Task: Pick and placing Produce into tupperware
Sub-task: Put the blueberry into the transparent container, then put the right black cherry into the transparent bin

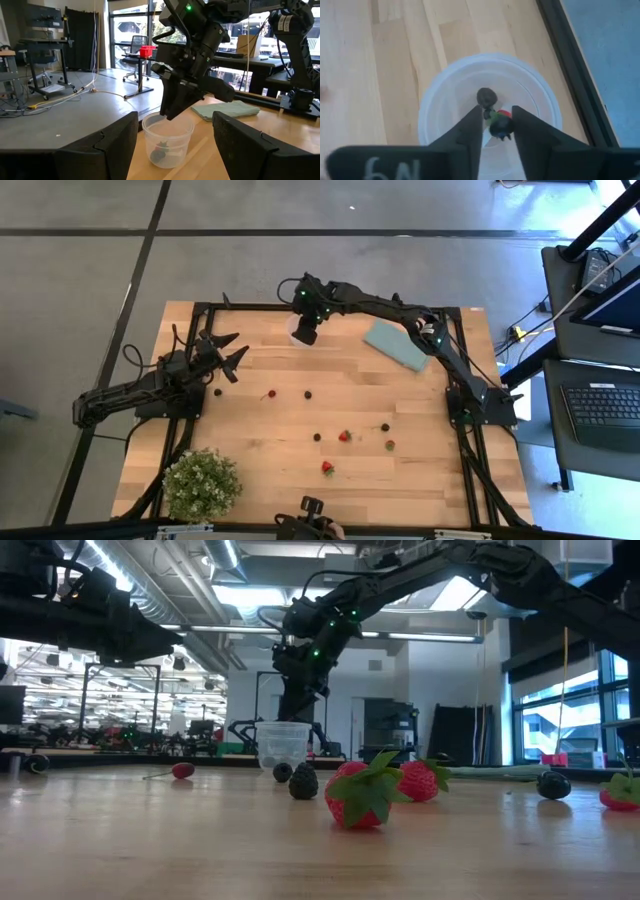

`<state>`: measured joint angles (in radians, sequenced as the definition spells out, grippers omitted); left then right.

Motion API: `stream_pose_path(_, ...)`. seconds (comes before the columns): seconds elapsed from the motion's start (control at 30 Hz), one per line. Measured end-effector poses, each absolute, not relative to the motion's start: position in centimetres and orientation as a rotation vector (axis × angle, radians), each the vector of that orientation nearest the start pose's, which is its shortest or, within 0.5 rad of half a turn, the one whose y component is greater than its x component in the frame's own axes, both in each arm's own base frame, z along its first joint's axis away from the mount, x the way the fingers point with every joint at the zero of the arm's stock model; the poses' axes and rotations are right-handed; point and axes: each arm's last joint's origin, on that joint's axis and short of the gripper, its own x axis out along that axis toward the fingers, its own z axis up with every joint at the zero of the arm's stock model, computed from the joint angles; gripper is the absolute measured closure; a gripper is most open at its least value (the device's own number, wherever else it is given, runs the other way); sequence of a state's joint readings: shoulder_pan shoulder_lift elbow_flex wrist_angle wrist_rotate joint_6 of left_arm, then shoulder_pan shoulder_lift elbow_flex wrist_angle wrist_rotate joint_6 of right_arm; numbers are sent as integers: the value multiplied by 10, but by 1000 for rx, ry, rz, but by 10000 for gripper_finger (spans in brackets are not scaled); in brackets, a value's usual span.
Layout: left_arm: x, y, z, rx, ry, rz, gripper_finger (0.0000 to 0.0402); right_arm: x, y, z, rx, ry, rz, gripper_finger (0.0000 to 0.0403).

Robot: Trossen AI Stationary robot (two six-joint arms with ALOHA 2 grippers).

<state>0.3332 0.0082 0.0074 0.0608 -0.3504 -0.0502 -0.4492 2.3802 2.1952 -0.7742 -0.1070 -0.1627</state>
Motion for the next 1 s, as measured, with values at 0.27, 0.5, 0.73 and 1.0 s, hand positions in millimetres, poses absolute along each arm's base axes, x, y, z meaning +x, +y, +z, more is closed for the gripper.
stream_pose_path(0.27, 87, 41, 171, -48, -78, 682, 154, 468, -222, 222, 155, 942, -269, 190)
stream_pose_path(0.5, 87, 41, 171, -48, -79, 682, 154, 454, -216, 267, 111, 877, -266, 155)
stream_pose_path(0.73, 87, 41, 171, -48, -78, 682, 154, 394, -184, 379, 16, 731, -145, 154)
stream_pose_path(1.0, 87, 41, 171, -48, -79, 682, 154, 316, -133, 446, 51, 739, -21, 153)
